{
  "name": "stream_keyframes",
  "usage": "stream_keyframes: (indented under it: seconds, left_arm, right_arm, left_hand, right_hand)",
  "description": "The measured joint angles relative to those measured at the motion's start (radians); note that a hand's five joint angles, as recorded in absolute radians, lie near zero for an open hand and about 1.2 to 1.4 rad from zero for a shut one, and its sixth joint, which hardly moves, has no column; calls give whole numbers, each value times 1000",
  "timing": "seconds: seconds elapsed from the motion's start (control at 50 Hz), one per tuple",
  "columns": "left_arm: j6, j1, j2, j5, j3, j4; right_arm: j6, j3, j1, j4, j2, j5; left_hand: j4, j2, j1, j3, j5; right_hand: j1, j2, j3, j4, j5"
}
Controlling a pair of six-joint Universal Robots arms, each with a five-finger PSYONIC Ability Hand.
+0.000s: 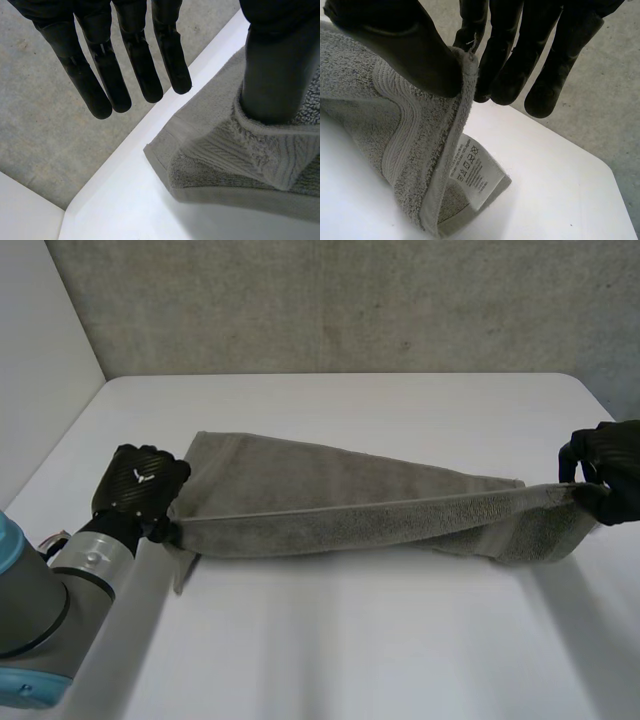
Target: Fold the towel.
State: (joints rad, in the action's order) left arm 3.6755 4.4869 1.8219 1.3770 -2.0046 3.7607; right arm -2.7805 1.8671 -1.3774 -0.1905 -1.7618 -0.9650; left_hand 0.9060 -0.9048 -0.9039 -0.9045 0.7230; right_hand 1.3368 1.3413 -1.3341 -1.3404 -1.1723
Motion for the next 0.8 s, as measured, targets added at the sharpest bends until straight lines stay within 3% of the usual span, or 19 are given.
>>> stream_keyframes:
  seconds: [0.24, 0.54, 0.8]
  left_arm:
    - [0, 14, 48, 21, 28, -16]
    - [-23, 27, -88, 8, 39, -87]
    - [-95, 50, -376, -105, 23, -252]
  right_arm:
    - [-51, 14, 9, 52, -1, -9]
    - [-65, 11, 12, 53, -15, 0]
    - [-54, -75, 9, -10, -47, 37]
  left_hand:
    - [442, -438, -441, -447, 444]
    - [450, -451, -448, -470, 467]
    - [450, -451, -448, -471, 469]
  right_hand:
    - [0, 0, 0, 0, 0]
    - [0, 0, 0, 0, 0]
    - [0, 0, 0, 0, 0]
